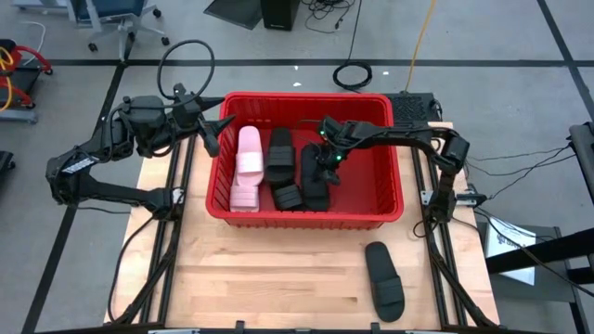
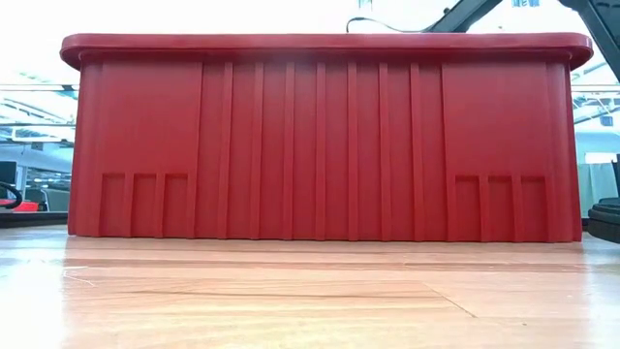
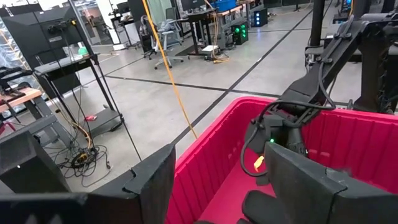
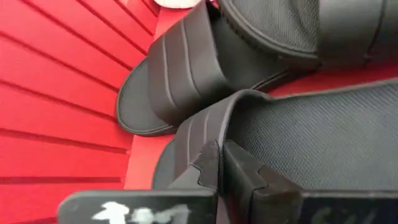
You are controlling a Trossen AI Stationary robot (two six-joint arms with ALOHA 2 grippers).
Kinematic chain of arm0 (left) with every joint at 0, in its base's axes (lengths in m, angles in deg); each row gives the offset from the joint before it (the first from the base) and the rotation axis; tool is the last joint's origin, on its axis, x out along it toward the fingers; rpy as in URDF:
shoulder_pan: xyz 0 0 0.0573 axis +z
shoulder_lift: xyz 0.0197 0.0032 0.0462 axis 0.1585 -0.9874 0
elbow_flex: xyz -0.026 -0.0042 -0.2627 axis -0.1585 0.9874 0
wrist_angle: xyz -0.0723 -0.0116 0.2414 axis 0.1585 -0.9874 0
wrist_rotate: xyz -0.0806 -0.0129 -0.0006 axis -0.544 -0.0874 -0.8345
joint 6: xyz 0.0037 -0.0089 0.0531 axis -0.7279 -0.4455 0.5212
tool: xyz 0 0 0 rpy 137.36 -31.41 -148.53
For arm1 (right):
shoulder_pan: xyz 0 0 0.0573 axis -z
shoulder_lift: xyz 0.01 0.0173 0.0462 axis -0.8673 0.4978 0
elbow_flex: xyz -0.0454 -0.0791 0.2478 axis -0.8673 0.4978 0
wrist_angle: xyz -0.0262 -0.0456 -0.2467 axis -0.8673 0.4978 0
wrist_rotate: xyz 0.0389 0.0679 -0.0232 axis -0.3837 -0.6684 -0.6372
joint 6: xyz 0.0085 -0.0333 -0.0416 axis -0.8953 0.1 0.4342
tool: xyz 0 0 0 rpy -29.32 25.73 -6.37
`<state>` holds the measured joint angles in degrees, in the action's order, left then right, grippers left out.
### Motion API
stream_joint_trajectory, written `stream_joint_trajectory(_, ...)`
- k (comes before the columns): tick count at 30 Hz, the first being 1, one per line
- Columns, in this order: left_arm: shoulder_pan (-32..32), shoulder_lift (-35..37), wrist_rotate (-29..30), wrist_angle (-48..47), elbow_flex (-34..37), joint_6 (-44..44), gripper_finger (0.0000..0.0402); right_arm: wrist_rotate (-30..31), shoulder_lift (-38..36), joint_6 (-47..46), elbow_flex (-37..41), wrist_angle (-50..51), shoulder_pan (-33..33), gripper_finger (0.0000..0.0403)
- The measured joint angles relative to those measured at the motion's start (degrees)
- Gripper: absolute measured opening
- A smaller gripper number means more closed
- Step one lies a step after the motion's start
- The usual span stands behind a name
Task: Pick and place slides into bin
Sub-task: Put the black slide into the red bin
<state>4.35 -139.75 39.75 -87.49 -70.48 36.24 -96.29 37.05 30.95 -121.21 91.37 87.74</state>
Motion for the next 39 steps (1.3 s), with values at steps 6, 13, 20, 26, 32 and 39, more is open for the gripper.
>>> stream_joint_trajectory(6, 0.00, 0.00, 0.00, -0.02, 0.00, 0.00, 0.0248, -0.12, 0.42, -2.11, 0.00, -2.46, -0.75, 0.0000)
stream_joint_trajectory(13, 0.00, 0.00, 0.00, -0.02, 0.00, 0.42, 0.0248, 0.20, 0.46, -2.82, 0.00, -3.27, -1.12, 0.0033)
stream_joint_trajectory(20, 0.00, 0.00, 0.00, -0.15, 0.00, 0.17, 0.0248, -0.07, 0.44, -2.76, 0.00, -4.89, -1.12, 0.0096)
stream_joint_trajectory(26, 0.00, 0.00, 0.00, -0.35, 0.01, -0.22, 0.0248, -0.01, -0.06, -3.03, 0.00, -4.81, -1.06, 0.0154)
stream_joint_trajectory(32, 0.00, 0.00, -0.07, -0.22, 0.02, -0.33, 0.0248, 0.25, -4.77, -3.51, 0.00, -5.54, -0.20, 0.0194)
stream_joint_trajectory(39, -0.04, 0.00, -3.10, -0.28, 0.02, -0.67, 0.0248, 8.31, -12.96, -1.28, 0.00, -7.64, 0.08, 0.0208)
